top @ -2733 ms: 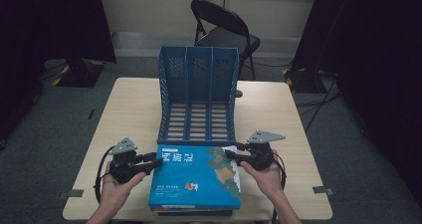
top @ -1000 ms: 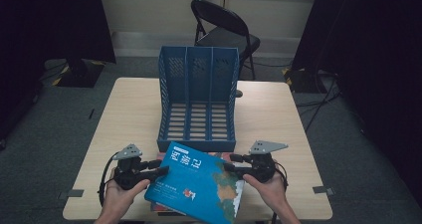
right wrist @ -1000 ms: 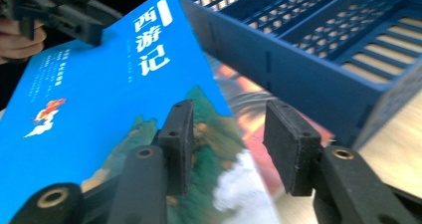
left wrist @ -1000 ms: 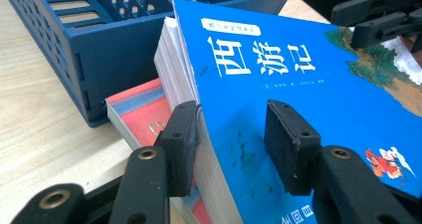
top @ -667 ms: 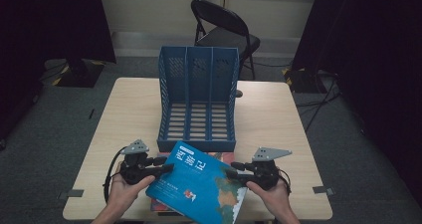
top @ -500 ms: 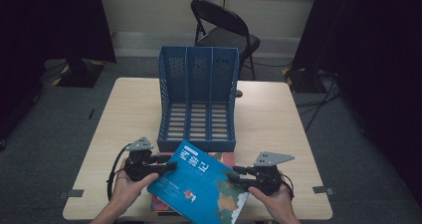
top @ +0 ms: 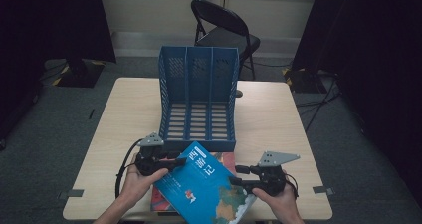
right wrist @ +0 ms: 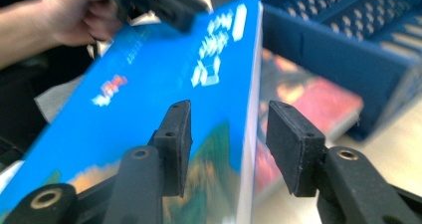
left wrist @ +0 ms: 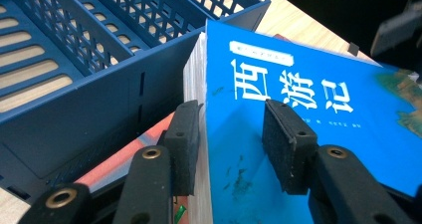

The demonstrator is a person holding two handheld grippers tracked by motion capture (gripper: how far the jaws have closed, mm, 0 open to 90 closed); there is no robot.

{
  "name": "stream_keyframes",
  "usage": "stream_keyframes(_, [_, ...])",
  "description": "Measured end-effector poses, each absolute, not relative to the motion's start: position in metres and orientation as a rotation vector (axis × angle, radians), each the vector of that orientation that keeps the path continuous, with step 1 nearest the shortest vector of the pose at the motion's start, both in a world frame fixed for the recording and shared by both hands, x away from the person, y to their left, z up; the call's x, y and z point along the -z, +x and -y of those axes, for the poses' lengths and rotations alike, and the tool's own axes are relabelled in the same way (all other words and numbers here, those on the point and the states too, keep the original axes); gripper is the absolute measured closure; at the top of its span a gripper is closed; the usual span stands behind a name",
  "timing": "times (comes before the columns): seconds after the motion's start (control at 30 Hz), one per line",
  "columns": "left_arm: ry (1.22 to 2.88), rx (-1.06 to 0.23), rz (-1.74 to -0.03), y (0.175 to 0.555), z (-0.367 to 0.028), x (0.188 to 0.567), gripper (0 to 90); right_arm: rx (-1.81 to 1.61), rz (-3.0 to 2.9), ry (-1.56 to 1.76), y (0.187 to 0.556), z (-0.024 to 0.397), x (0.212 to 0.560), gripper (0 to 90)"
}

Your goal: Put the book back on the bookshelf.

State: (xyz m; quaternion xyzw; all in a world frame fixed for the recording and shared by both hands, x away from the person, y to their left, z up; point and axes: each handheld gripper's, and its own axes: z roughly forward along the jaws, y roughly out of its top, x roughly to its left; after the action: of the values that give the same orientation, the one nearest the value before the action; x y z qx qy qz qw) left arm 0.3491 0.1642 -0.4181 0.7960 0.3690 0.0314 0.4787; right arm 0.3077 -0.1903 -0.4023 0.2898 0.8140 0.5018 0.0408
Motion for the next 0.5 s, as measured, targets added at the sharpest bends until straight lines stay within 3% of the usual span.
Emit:
stream_keyframes(0.3, [1.953,-0.062,-0.903,0.338,-0.178,0.417,59.5,-1.476,-2.563,0.852,0.35,0.164,0.404,57.7])
stream_keyframes(0.5, [1.947,-0.078,-0.928,0.318,-0.19,0.415,57.2,-1.468,-2.627,0.799,0.354,0.15,0.409,65.2])
